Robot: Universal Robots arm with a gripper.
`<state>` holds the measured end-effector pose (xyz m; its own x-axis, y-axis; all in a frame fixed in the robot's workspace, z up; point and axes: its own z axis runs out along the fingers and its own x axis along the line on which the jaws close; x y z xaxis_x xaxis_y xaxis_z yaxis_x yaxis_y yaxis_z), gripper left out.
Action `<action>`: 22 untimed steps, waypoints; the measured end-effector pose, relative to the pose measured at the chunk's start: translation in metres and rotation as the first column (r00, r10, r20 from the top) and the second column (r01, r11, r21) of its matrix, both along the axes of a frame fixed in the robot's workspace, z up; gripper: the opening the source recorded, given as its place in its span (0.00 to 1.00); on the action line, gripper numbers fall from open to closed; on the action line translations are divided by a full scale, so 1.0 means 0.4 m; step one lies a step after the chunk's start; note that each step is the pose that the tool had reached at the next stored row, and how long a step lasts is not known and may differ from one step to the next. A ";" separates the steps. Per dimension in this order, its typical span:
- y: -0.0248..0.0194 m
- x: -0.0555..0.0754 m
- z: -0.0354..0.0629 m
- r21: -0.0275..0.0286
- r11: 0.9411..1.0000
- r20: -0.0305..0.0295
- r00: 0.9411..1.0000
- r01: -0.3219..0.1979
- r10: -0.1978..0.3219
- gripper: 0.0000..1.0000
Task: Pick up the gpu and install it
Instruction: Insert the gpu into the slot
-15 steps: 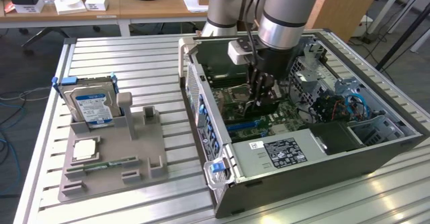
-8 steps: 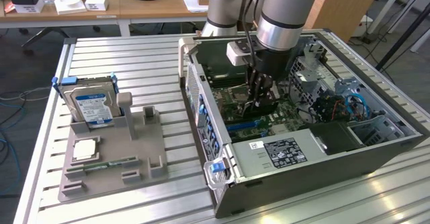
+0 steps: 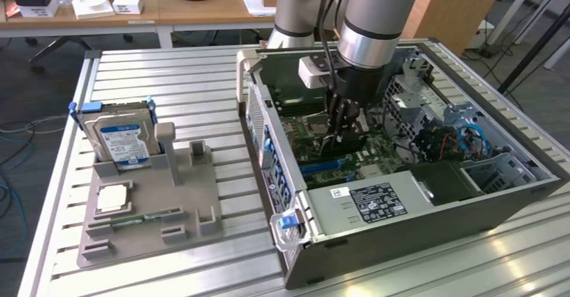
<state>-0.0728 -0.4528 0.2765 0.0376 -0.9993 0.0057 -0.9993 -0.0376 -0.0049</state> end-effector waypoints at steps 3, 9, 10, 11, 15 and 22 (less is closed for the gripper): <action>0.001 -0.002 -0.002 0.000 1.000 0.000 1.000 0.000 0.000 0.26; 0.002 -0.005 -0.003 0.000 1.000 0.000 1.000 0.000 0.000 0.26; 0.002 -0.005 -0.003 0.000 1.000 0.000 1.000 0.000 0.000 0.26; 0.002 -0.006 -0.004 0.000 1.000 0.000 1.000 0.000 0.000 0.26; 0.001 -0.009 -0.003 0.000 1.000 0.000 1.000 0.000 0.000 0.26; -0.001 -0.011 -0.003 0.000 1.000 0.000 1.000 0.000 0.000 0.26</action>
<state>-0.0772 -0.4531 0.2751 0.0376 -0.9993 0.0056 -0.9993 -0.0376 -0.0049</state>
